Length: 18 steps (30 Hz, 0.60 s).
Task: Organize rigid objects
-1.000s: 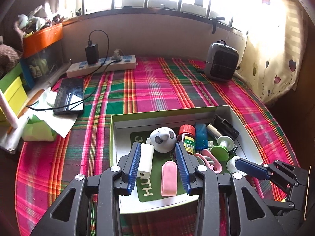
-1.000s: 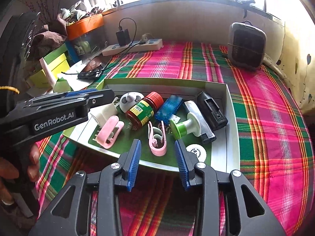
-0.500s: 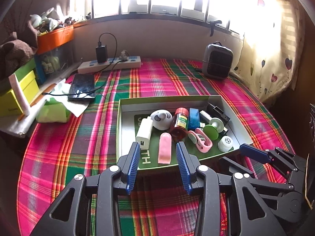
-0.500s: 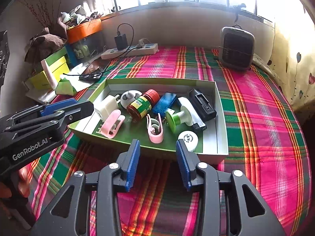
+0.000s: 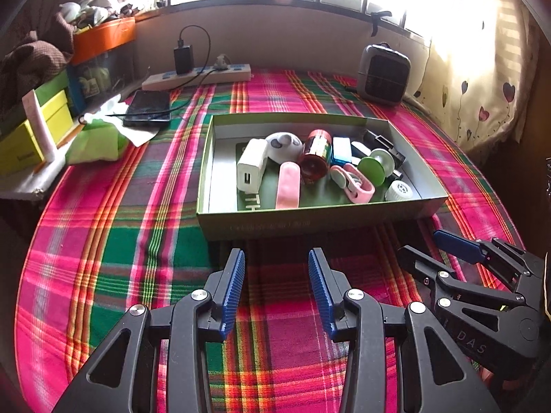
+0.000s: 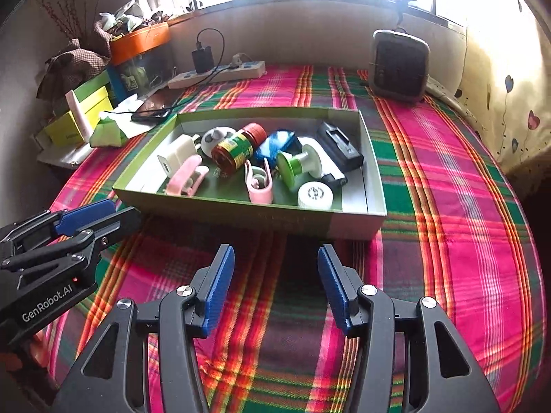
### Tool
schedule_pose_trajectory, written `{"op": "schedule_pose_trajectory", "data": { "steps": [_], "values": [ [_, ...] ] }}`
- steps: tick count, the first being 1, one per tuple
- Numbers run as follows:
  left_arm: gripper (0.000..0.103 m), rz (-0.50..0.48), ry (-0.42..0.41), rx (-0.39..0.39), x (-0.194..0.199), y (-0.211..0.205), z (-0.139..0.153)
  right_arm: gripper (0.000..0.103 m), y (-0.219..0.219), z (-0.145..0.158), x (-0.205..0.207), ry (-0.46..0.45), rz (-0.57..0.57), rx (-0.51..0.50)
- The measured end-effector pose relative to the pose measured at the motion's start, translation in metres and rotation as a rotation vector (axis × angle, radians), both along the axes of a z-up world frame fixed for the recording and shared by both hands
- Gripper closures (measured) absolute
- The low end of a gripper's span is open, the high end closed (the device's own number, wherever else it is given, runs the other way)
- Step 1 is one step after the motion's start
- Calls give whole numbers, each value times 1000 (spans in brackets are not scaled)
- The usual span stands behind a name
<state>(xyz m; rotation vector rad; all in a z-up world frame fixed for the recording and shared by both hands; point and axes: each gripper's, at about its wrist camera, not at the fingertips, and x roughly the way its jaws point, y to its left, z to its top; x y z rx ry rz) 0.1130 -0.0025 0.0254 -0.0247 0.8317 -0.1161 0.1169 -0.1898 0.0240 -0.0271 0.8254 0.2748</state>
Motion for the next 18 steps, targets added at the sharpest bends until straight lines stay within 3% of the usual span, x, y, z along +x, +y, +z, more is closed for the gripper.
{"op": "schedule_pose_trajectory", "data": {
  "steps": [12,18],
  "values": [
    [65,26,47,13,-3,-3,-19,51,-6,-16,-7,35,-23,-44],
    [60,28,28,24,-3,-7,-21,50,-6,-17,-9,26,-26,-69]
  ]
}}
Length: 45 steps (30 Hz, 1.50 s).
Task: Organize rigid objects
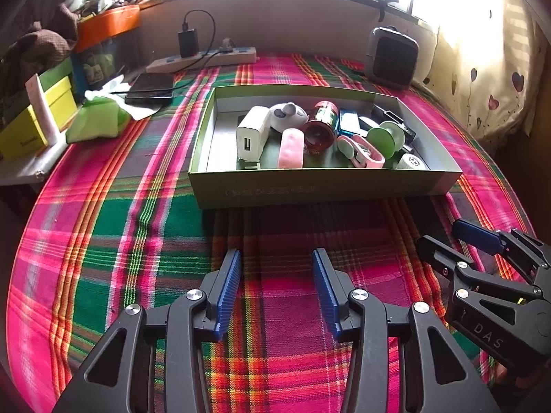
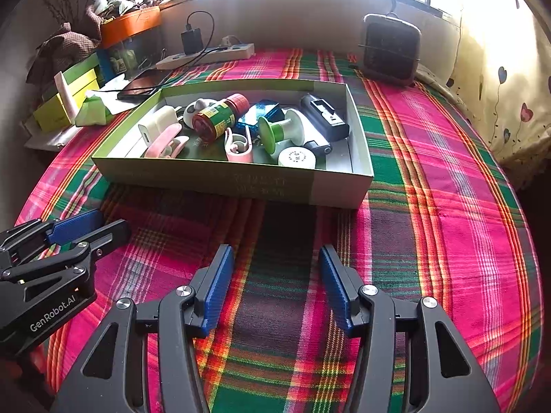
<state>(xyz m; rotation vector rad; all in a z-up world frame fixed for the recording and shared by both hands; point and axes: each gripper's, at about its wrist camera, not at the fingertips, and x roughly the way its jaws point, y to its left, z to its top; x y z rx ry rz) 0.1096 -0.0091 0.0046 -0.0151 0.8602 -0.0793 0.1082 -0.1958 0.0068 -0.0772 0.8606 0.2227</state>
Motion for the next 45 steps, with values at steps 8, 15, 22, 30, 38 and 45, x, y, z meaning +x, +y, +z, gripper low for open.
{"op": "schedule_pose_trajectory", "data": {
  "steps": [8,15,22,30,38,45],
  "values": [
    [54,22,-11,31,-2,-9,-2,44,-5,-1,0,1,-24,-13],
    [51,44,-10,48,-2,-13,-3,40,-10,-2,0,4,-32,-9],
    [50,50,-9,53,-1,-14,-3,40,-10,-2,0,3,-32,-8],
    [50,50,-9,54,-1,-14,-3,39,-10,-2,0,3,-32,-8],
    [50,51,-9,52,-1,-14,-3,39,-9,-2,0,3,-32,-8],
    [50,51,-9,53,-1,-14,-3,39,-9,-2,0,3,-32,-8]
  ]
}}
